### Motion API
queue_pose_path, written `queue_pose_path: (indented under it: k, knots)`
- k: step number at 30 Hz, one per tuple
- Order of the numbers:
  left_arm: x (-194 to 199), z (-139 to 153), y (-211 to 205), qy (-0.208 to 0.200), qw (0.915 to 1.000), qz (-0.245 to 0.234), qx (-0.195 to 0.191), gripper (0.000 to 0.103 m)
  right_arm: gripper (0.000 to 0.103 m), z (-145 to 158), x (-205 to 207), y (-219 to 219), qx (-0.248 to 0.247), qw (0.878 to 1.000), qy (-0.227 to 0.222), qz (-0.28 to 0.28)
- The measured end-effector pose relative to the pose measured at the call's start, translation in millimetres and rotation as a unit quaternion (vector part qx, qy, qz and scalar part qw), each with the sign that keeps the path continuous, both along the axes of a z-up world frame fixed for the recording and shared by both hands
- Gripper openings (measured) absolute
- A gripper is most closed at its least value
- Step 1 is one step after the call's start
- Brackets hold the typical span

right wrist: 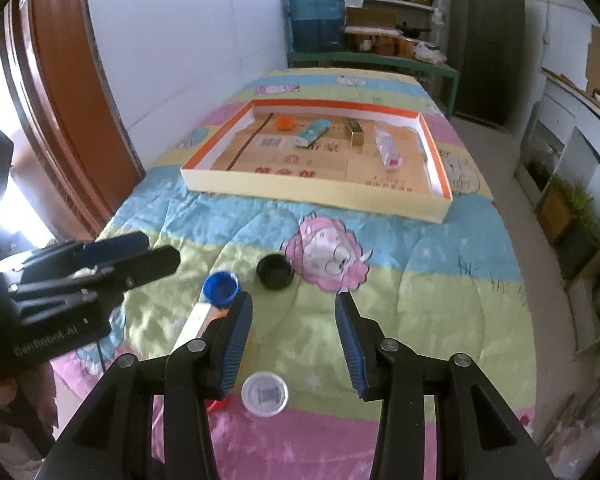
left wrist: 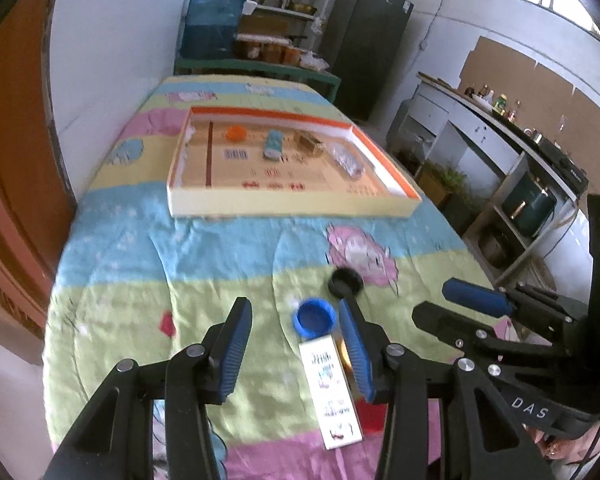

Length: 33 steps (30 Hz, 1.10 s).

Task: Organize rigid objects
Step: 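Withdraw both tools from the tray toward the items on the quilt, then grasp the white Hello Kitty card with the left tool while the right tool grasps the white QR lid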

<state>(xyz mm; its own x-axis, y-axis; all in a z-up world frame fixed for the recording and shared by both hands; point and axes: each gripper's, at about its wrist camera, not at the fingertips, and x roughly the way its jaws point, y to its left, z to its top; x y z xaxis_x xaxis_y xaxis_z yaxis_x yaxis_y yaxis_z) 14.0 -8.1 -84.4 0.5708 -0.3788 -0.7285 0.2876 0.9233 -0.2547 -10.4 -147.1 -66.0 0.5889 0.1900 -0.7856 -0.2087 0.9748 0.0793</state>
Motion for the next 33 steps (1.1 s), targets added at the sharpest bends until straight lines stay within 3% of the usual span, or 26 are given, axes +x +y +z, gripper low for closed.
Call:
queue_pose_path:
  k: [17, 33]
  knots:
    - [-21.4, -35.6, -16.6, 0.038, 0.9991, -0.020, 0.004, 0.045, 0.044, -29.9, -30.8, -7.2, 0.001, 1.000, 0.025, -0.013]
    - [-28.6, -43.8, -17.5, 0.028, 0.9993, -0.021, 0.012, 0.045, 0.044, -38.2, -39.1, 1.3, 0.012, 0.999, 0.039, 0.008]
